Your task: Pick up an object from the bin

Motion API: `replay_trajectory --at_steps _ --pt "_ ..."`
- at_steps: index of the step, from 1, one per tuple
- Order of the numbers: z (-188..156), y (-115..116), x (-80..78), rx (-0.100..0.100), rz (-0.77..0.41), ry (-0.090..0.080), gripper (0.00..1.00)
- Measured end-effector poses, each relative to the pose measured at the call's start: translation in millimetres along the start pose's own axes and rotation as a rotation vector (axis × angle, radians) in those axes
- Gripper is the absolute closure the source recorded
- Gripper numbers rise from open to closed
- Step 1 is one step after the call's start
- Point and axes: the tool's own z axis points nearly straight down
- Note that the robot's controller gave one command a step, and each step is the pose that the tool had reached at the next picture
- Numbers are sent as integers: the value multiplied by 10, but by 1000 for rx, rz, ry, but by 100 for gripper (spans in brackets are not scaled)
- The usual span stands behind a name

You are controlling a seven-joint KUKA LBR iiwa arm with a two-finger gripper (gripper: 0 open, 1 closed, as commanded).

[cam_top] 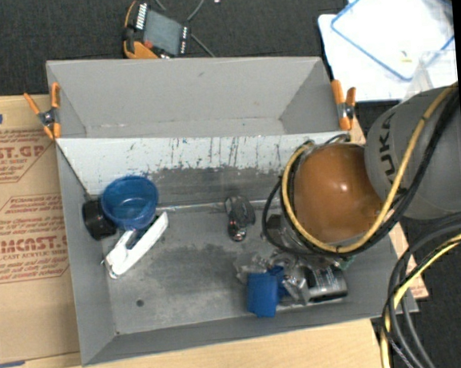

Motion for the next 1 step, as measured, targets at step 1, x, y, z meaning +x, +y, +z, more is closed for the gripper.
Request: replay_trajectory --at_steps 1 --pt "-310 -15 -17 6 1 -5 100"
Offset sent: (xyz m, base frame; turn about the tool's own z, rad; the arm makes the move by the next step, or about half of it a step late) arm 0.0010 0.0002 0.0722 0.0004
